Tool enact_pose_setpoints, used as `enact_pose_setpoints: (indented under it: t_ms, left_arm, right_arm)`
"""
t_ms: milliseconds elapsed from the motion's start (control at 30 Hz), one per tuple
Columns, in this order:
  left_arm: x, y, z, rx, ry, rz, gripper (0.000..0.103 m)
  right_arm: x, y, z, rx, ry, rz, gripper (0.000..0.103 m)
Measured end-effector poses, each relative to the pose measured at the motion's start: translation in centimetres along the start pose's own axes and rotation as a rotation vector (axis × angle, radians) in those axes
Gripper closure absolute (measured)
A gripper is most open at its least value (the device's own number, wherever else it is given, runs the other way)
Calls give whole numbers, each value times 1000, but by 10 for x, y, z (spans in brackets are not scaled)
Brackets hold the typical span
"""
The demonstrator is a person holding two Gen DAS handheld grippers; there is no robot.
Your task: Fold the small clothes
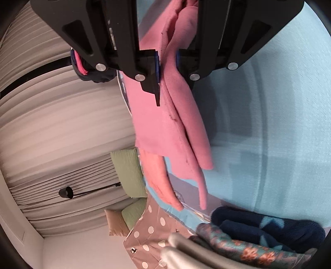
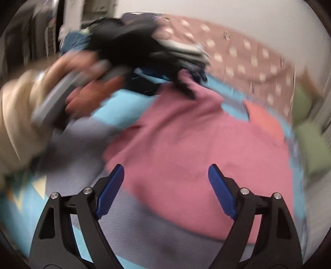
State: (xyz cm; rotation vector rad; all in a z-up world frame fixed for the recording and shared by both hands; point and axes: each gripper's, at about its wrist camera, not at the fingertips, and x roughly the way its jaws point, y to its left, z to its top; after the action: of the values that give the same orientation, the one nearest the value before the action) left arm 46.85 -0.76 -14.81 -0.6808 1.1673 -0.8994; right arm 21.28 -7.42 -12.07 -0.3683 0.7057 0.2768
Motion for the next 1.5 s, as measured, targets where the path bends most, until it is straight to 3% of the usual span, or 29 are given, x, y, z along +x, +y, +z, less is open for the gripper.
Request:
enact_pose_setpoints:
  t_ms: [67, 200, 300, 467, 500, 567, 600, 633, 700, 900, 1000, 1033, 1100, 1267, 1400, 1500]
  left_arm:
    - [2, -11, 4, -6, 4, -16, 93]
    - [2, -22, 5, -47, 59, -147, 93]
    - [6, -35, 8, -33, 75, -179, 93]
    - [13, -48, 6, -36, 99, -228, 93]
    - [13, -51, 6, -31, 102, -230, 93]
    - [13, -54, 6, -23, 100, -220, 93]
    - [13, -54, 6, -25, 101, -218, 93]
    - [14, -55, 6, -31, 102, -218, 93]
    - [15, -55, 10, -43, 101, -221, 93]
    - [10, -76, 15, -31, 67, -217, 93]
    - [14, -98, 18, -10, 56, -231, 93]
    - [18, -106, 20, 1, 55, -233, 93]
    - [27, -124, 22, 26, 50, -240, 93]
    - [68, -170, 28, 70, 57, -245, 93]
    - [109, -200, 34, 104, 65, -254, 94]
    - [143, -213, 37, 142, 79, -228, 94]
  right_arm:
    - [-1, 21, -5, -29, -61, -61, 18]
    - [14, 39, -7, -71, -50, -146, 18]
    - [18, 56, -7, -162, -92, -329, 18]
    - [47, 61, -4, -194, -34, -471, 21]
    - [51, 60, -3, -186, -27, -497, 27]
    - [58, 56, -2, -183, -15, -571, 51]
    - [57, 50, -1, -158, -24, -587, 74]
    - [54, 45, -1, -133, -34, -586, 86]
    - [45, 36, 0, -104, -61, -591, 91]
    - [-15, -6, -5, 53, -205, -570, 93]
    - [-54, -30, -8, 165, -243, -526, 93]
    - [-66, -50, -10, 237, -250, -469, 93]
    - [-82, -80, -13, 340, -260, -414, 93]
    - [-104, -139, -27, 466, -275, -401, 93]
    - [-106, -190, -49, 604, -246, -304, 93]
    - [-94, -220, -70, 651, -213, -322, 94]
